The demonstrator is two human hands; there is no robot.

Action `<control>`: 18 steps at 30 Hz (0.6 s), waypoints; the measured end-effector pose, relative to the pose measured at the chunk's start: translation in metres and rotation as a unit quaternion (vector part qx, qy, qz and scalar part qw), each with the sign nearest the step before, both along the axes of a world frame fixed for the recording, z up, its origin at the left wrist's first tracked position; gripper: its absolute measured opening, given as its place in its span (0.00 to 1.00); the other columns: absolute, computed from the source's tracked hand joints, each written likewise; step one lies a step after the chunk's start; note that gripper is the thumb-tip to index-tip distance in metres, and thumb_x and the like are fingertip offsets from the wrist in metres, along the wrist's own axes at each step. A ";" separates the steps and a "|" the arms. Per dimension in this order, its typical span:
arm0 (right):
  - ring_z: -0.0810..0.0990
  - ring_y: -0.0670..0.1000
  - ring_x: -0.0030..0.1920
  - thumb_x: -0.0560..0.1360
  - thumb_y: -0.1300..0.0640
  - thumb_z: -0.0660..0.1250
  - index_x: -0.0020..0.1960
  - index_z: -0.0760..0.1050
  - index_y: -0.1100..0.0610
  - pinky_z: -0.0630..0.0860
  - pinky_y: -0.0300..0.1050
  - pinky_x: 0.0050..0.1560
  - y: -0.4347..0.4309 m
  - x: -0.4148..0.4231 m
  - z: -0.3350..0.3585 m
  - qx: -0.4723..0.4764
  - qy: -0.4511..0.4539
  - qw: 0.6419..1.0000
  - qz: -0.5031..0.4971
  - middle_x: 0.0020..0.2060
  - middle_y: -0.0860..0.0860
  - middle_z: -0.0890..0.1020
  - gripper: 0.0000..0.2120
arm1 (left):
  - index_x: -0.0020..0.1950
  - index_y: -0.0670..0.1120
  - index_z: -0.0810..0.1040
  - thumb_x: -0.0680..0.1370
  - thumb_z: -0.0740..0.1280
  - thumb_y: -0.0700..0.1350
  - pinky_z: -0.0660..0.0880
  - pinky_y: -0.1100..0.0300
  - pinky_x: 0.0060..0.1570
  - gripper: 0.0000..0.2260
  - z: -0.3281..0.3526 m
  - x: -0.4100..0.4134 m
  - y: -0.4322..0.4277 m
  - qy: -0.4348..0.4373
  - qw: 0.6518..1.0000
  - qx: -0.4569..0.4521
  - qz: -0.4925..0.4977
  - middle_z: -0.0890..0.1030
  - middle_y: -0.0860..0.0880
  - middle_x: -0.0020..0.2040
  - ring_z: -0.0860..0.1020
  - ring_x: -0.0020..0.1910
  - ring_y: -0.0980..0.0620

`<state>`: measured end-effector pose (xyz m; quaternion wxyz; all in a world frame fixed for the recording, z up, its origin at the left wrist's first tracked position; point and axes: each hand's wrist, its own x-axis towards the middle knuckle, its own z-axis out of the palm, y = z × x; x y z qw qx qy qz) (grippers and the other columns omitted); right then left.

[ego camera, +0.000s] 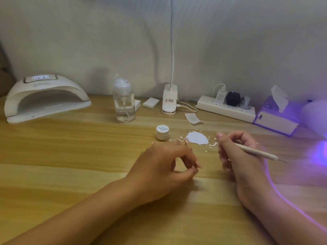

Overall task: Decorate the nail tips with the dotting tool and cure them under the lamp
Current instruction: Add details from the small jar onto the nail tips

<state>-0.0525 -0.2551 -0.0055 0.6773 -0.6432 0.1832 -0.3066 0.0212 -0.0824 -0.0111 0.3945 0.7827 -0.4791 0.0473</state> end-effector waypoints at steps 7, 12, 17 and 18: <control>0.62 0.44 0.19 0.68 0.62 0.69 0.30 0.67 0.55 0.58 0.32 0.19 0.014 -0.006 -0.002 -0.001 0.030 0.997 0.074 0.19 0.52 0.68 0.13 | 0.43 0.64 0.79 0.73 0.73 0.52 0.63 0.79 0.45 0.06 -0.007 0.003 -0.001 0.028 0.997 0.060 0.037 0.80 0.68 0.45 0.76 0.36 0.65; 0.65 0.47 0.21 0.68 0.64 0.69 0.28 0.66 0.52 0.63 0.34 0.21 0.018 -0.005 -0.002 -0.059 0.041 0.992 0.104 0.19 0.55 0.72 0.16 | 0.45 0.63 0.79 0.73 0.73 0.53 0.53 0.84 0.46 0.06 -0.007 0.004 -0.002 0.035 0.995 0.076 0.056 0.80 0.69 0.46 0.77 0.38 0.62; 0.68 0.46 0.20 0.70 0.67 0.66 0.28 0.69 0.53 0.65 0.34 0.21 0.018 -0.005 -0.002 -0.070 0.056 0.990 0.112 0.20 0.57 0.75 0.16 | 0.47 0.59 0.80 0.73 0.74 0.53 0.51 0.81 0.47 0.05 -0.007 0.004 -0.001 0.035 0.995 0.070 0.059 0.81 0.67 0.46 0.77 0.38 0.62; 0.69 0.46 0.20 0.70 0.67 0.66 0.28 0.69 0.53 0.65 0.34 0.21 0.018 -0.005 -0.002 -0.072 0.057 0.990 0.111 0.21 0.57 0.76 0.15 | 0.47 0.59 0.80 0.73 0.74 0.53 0.51 0.81 0.47 0.05 -0.007 0.003 -0.002 0.036 0.995 0.069 0.058 0.81 0.67 0.46 0.77 0.38 0.62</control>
